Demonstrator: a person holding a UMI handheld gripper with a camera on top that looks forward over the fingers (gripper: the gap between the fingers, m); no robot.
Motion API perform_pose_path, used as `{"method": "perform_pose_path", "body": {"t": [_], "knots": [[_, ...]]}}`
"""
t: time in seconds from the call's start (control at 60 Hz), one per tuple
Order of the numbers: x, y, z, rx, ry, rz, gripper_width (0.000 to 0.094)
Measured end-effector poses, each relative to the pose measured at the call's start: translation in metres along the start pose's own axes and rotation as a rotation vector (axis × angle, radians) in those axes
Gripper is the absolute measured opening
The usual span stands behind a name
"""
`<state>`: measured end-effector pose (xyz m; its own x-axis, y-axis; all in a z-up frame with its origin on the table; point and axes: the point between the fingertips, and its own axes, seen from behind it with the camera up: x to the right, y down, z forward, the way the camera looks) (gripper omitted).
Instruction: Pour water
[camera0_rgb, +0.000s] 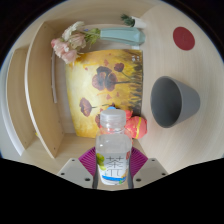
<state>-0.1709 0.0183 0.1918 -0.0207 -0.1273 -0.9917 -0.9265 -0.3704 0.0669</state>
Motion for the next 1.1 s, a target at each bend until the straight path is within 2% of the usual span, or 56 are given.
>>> {"method": "perform_pose_path", "body": {"t": [0.383,0.6,0.783,0.917,1.033,1.1], "knots": [[0.019,-0.030,-0.005,0.058,-0.045,0.597,0.0404],[0.017,-0.038,-0.008,0.099,-0.054,0.635,0.0403],[-0.019,-0.041,-0.012,0.086,-0.051,0.230,0.0402],[-0.055,-0.054,-0.021,0.043,0.009,-0.317,0.0415],[-0.091,-0.065,-0.032,-0.014,0.007,-0.796,0.0415],[-0.097,-0.084,-0.037,-0.007,0.053,-1.063,0.0415]]}}
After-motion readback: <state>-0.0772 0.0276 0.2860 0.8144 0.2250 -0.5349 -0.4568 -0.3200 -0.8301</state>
